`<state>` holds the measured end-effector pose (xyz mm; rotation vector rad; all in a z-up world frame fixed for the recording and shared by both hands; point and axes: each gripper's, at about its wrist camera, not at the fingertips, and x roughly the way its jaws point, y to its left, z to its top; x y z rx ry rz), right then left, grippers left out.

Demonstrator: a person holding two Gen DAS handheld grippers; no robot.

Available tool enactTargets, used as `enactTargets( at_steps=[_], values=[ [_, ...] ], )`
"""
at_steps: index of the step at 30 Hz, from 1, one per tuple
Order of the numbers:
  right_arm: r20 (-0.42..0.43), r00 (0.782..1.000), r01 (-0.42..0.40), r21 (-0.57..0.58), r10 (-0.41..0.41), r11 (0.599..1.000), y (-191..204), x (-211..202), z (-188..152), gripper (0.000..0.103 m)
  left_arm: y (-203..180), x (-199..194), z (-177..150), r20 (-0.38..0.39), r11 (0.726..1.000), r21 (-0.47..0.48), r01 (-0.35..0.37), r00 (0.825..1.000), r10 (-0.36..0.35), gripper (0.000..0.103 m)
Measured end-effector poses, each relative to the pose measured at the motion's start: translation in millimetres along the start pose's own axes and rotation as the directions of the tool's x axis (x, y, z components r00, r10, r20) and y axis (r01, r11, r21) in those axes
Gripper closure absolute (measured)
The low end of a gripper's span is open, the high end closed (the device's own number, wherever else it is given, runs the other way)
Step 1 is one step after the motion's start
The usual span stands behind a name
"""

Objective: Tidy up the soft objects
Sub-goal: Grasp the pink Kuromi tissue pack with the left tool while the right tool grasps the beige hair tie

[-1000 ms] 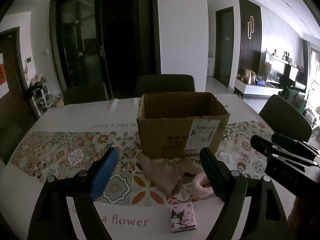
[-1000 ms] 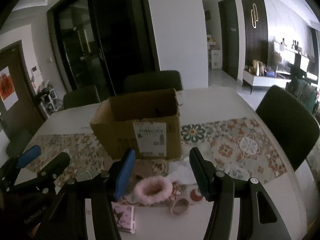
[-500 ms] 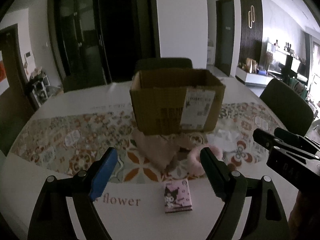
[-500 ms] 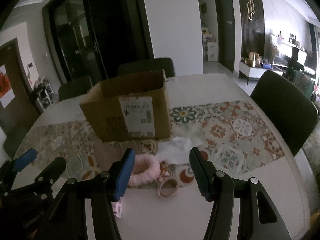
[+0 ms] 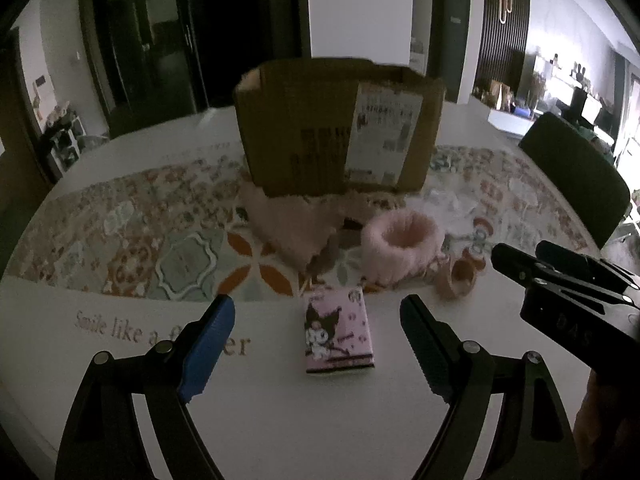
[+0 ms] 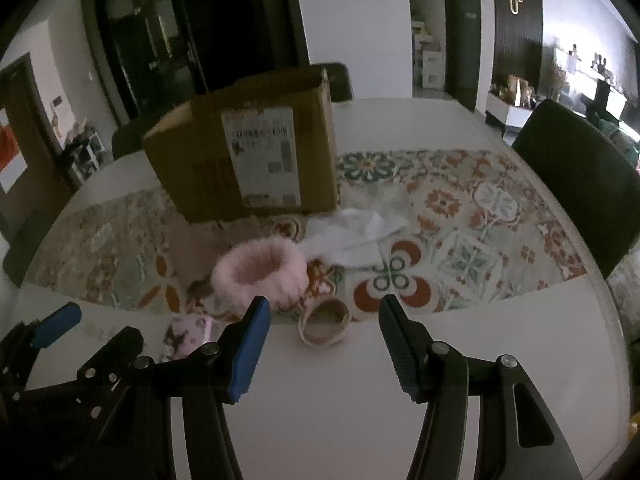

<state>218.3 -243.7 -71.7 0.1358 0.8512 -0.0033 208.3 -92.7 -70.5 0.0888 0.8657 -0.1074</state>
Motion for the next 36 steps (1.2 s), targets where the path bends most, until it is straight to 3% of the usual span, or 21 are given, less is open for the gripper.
enactTargets(
  at_steps=[18, 29, 36],
  values=[
    [-0.140, 0.990, -0.028, -0.011, 0.026, 1.000, -2.0, 51.7, -15.6, 0.045, -7.3, 47.4, -23.6, -0.148, 0.999, -0.012, 0.041, 0.988, -0.042, 0.018],
    [-0.193, 0.981, -0.028, 0.000, 0.028, 1.000, -1.0, 77.0, -20.4, 0.045, -7.8, 65.2, -26.9, -0.169, 0.999, -0.026, 0.047, 0.984, -0.051, 0.019],
    [-0.196, 0.981, -0.011, -0.012, 0.008, 1.000, 0.5, 86.0, -20.0, 0.050, -8.5, 76.7, -29.3, -0.194, 0.998, -0.031, 0.052, 0.979, -0.057, 0.035]
  ],
)
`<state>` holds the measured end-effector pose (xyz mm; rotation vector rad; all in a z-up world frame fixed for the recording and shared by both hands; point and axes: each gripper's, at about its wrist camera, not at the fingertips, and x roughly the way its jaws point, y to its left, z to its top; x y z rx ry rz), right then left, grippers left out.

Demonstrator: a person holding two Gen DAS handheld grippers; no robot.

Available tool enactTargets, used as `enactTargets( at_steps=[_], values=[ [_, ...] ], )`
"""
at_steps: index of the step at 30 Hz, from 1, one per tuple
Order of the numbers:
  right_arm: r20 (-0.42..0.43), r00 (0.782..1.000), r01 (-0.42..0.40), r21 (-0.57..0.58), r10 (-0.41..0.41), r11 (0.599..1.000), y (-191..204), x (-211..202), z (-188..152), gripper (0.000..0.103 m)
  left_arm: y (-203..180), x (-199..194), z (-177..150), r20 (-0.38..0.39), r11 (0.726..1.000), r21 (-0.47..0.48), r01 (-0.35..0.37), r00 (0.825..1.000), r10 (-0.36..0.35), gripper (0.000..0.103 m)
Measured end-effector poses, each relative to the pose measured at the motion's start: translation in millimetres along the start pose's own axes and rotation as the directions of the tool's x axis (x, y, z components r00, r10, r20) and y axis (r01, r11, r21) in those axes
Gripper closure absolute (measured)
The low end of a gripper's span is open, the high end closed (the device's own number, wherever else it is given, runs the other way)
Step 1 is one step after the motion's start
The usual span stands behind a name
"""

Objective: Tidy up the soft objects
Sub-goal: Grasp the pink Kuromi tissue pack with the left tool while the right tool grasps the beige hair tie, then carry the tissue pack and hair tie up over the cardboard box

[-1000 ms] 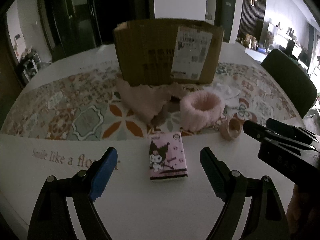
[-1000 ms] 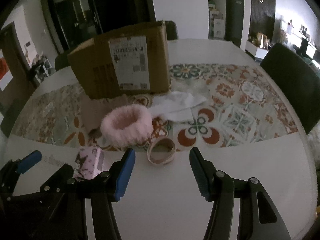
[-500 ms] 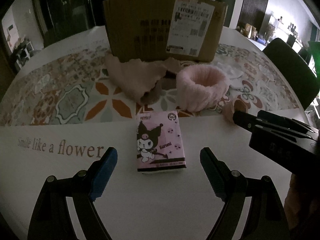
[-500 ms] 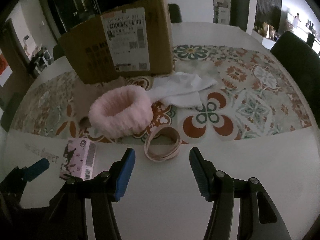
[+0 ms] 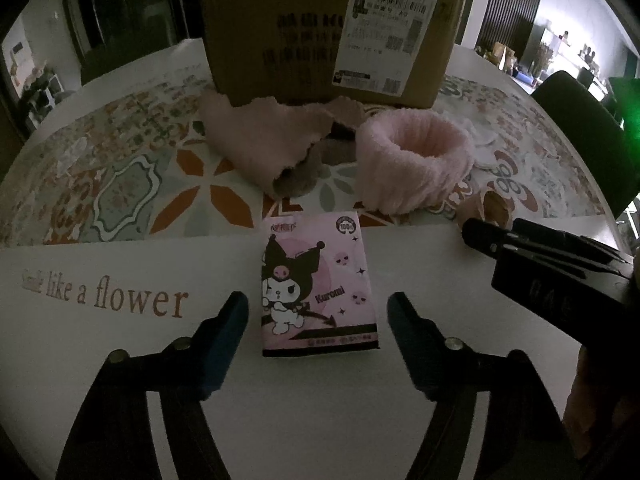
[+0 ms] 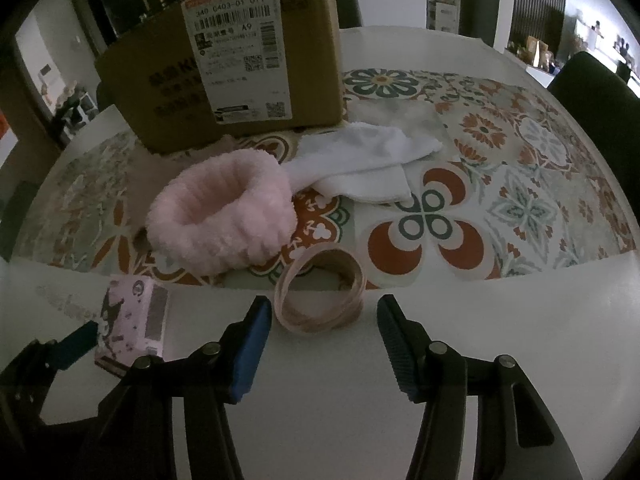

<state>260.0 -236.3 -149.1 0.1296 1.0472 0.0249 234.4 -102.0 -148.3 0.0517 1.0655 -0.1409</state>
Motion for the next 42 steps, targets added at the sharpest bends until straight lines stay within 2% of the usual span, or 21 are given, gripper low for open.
enactTargets(
  at_steps=[4, 9, 11, 17, 29, 42],
  values=[
    [0.001, 1.000, 0.015, -0.015, -0.015, 1.000, 2.3, 2.7, 2.3, 0.063, 0.9, 5.0, 0.0, -0.018, 1.000, -0.004, 0.008, 1.000, -0.008, 0.050],
    [-0.001, 1.000, 0.017, -0.029, -0.017, 0.999, 4.6, 3.9, 3.8, 0.083, 2.7, 4.1, -0.5, -0.006, 1.000, -0.008, 0.012, 1.000, -0.012, 0.051],
    [0.002, 1.000, 0.017, -0.034, -0.017, 0.999, 5.2, 3.3, 3.0, 0.088, 3.7, 3.3, -0.7, 0.001, 1.000, -0.008, 0.012, 1.000, -0.012, 0.051],
    [0.016, 1.000, -0.001, -0.033, 0.001, 0.999, 6.3, -3.9, 0.0, 0.091, 5.4, -6.5, 1.5, 0.039, 1.000, -0.009, 0.019, 0.999, -0.019, 0.051],
    [0.059, 0.997, -0.041, -0.021, 0.042, 0.999, 16.1, -34.3, -8.3, 0.091, 9.6, -32.9, 8.1, 0.108, 0.999, -0.002, 0.039, 0.993, -0.039, 0.051],
    [0.136, 0.989, -0.059, -0.018, 0.061, 0.998, 30.3, -75.8, -8.2, 0.091, 16.9, -71.5, 19.5, 0.212, 0.999, 0.027, 0.036, 0.976, -0.041, 0.051]
  ],
)
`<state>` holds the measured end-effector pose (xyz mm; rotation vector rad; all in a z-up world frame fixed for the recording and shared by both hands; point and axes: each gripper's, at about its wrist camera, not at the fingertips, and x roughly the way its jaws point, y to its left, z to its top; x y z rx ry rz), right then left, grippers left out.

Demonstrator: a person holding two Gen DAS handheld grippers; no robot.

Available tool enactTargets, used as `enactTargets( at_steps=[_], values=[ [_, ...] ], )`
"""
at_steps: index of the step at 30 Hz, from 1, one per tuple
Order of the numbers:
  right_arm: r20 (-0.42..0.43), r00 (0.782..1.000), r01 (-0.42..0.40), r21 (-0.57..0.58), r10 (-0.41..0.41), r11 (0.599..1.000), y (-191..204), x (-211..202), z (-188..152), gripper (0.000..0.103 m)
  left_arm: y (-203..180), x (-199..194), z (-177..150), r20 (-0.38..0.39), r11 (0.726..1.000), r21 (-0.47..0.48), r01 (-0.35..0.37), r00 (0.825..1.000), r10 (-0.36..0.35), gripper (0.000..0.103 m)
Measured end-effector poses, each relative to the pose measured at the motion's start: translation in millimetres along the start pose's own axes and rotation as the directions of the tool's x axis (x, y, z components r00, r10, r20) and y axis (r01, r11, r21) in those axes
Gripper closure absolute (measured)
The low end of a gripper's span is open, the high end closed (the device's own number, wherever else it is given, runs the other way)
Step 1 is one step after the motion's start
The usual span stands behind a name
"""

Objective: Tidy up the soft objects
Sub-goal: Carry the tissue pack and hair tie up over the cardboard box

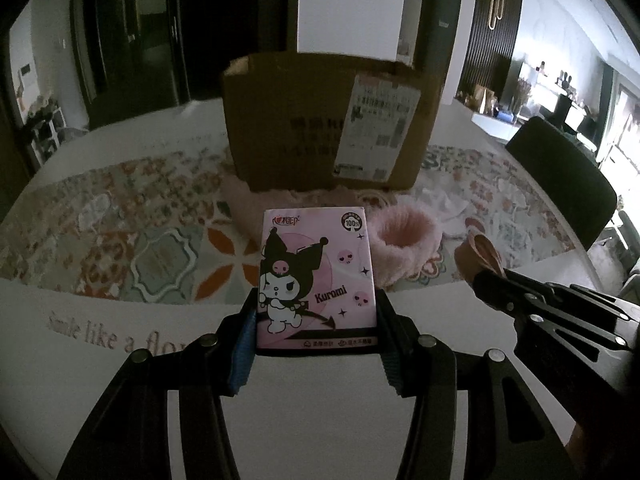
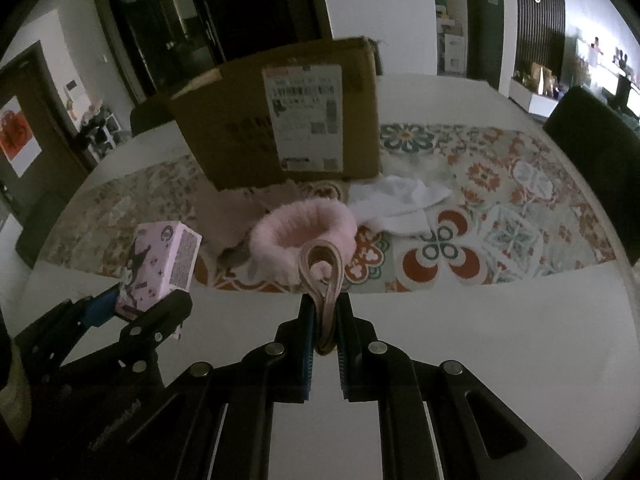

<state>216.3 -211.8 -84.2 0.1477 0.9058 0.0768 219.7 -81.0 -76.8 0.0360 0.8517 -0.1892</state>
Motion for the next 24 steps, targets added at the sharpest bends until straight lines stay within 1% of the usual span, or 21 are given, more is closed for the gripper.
enactTargets(
  at_steps=[8, 24],
  values=[
    [0.055, 0.998, -0.014, 0.002, 0.014, 1.000, 11.4, -21.7, 14.1, 0.091, 5.3, -21.8, 20.1, 0.071, 1.000, 0.030, 0.000, 0.997, -0.002, 0.051],
    [0.176, 0.984, -0.024, 0.021, 0.020, 0.999, 23.1, -48.8, 56.4, 0.091, 13.2, -44.5, 64.0, 0.142, 0.999, 0.053, 0.009, 0.990, -0.017, 0.051]
  ],
)
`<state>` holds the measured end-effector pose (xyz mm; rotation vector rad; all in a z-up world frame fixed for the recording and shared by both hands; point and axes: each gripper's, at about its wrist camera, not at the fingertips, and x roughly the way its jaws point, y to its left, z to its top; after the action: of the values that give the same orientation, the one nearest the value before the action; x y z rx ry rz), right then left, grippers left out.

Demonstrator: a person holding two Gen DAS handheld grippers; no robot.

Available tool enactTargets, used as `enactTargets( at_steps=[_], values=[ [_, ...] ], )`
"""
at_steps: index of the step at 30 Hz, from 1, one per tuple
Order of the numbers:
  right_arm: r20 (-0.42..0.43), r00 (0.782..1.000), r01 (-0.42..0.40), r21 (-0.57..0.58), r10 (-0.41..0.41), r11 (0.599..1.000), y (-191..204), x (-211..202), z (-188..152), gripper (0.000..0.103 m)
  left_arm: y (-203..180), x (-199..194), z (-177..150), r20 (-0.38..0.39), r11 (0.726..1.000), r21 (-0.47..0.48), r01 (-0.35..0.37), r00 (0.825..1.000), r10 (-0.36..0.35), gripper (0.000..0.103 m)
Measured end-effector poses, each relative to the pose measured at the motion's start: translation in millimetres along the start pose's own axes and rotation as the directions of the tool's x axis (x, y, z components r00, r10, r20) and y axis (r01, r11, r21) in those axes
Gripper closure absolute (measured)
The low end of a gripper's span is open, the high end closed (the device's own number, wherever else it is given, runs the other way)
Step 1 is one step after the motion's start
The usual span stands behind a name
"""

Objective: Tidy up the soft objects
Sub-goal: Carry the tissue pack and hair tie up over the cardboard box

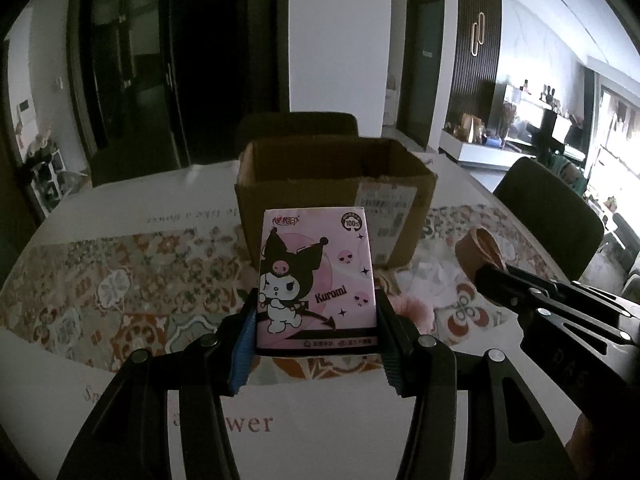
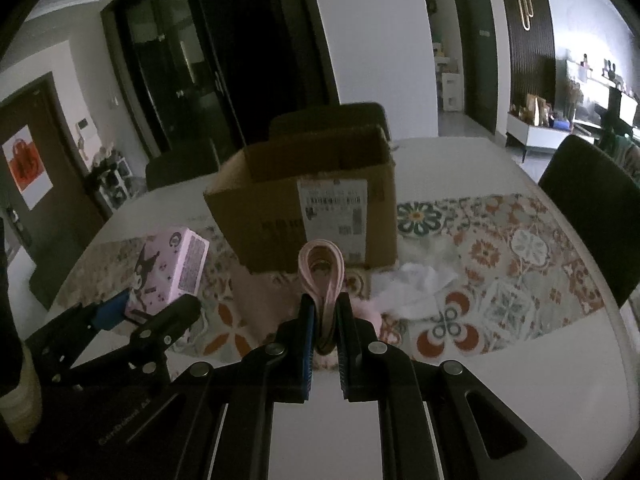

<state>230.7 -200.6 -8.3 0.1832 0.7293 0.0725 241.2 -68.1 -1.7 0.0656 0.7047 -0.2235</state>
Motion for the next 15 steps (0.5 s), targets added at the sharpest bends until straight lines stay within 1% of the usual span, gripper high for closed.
enactTargets(
  at_steps=[7, 15],
  values=[
    [0.051, 0.999, -0.005, 0.001, 0.005, 1.000, 3.6, -0.2, 20.8, 0.091, 6.8, 0.9, 19.7, 0.034, 1.000, -0.011, 0.000, 0.999, 0.001, 0.051],
    [0.080, 0.997, -0.010, 0.005, 0.010, 1.000, 5.9, 5.8, 38.7, 0.091, 10.9, 7.7, 39.7, 0.059, 1.000, -0.002, -0.008, 0.998, 0.008, 0.051]
  ],
)
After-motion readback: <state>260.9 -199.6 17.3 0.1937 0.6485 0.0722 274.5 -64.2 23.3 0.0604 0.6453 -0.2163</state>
